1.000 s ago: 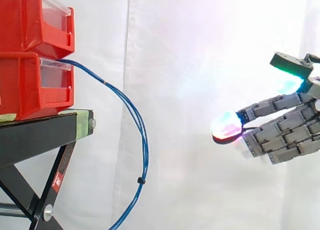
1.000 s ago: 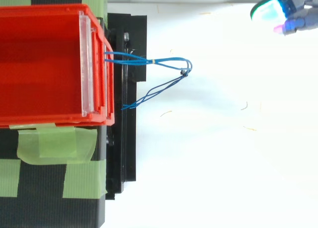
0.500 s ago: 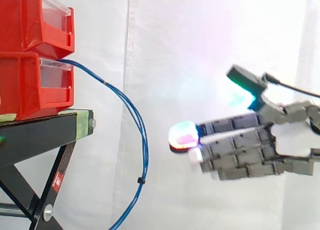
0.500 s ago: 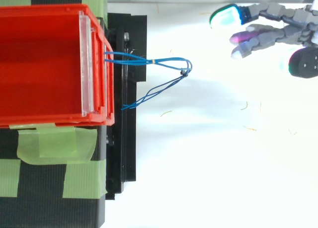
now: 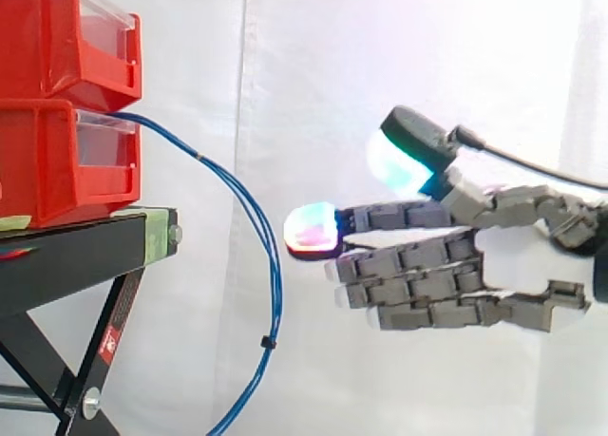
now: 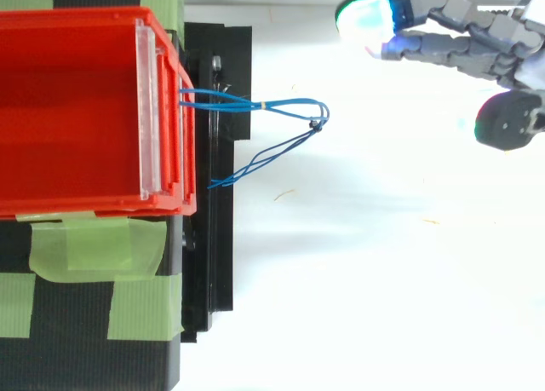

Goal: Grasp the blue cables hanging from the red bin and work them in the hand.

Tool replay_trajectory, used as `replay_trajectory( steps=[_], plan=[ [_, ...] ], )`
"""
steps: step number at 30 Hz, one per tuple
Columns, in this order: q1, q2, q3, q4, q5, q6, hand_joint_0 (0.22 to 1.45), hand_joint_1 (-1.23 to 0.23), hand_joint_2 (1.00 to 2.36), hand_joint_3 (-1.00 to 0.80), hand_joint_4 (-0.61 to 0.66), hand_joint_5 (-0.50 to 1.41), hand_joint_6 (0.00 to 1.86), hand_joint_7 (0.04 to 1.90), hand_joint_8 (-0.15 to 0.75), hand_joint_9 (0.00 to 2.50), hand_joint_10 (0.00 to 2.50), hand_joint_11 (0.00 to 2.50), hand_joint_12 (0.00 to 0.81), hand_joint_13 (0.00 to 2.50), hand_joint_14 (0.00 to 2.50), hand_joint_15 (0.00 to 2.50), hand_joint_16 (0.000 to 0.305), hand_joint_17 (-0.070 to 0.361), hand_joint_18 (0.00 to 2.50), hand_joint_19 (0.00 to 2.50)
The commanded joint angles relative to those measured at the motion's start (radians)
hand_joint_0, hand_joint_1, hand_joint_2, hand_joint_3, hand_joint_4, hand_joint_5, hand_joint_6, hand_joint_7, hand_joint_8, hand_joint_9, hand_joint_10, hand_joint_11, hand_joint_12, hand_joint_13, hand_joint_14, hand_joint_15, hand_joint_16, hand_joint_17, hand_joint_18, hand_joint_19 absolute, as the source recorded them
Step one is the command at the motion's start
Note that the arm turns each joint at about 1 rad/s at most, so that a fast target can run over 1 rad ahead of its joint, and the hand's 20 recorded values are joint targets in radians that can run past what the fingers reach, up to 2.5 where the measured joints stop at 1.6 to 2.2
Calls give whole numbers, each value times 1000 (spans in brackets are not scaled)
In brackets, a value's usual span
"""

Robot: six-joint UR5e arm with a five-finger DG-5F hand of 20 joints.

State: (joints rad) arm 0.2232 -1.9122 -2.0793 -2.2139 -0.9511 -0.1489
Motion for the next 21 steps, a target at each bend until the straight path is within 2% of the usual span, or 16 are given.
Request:
replay_trajectory(
  steps=[1, 7, 8, 16, 21],
  plan=[
    [12, -93, 51, 19, 15, 25, 647, -492, 1000, -1000, 60, -279, 3, 603, 170, 27, 0, 0, 324, 0, 3, 104, 61, 138, 0, 0],
    [28, -153, 108, 25, 18, 83, 645, -488, 1000, -1000, 52, -298, 3, 605, 182, 68, 0, 0, 326, 0, 3, 114, 62, 140, 0, 0],
    [45, -157, 133, 22, 31, 65, 644, -505, 1000, -1000, 59, -280, 3, 593, 197, 127, 0, 0, 332, 1, 2, 95, 63, 142, 0, 0],
    [71, -157, 137, 33, 65, -6, 660, -511, 1000, -1000, 87, -256, 3, 627, 223, 242, 0, 17, 335, 70, 2, 114, 63, 142, 0, 0],
    [82, -157, 156, 34, 68, -35, 671, -517, 1000, -1000, 94, -239, 4, 644, 234, 313, 2, 99, 334, 97, 3, 120, 62, 140, 0, 0]
  ],
)
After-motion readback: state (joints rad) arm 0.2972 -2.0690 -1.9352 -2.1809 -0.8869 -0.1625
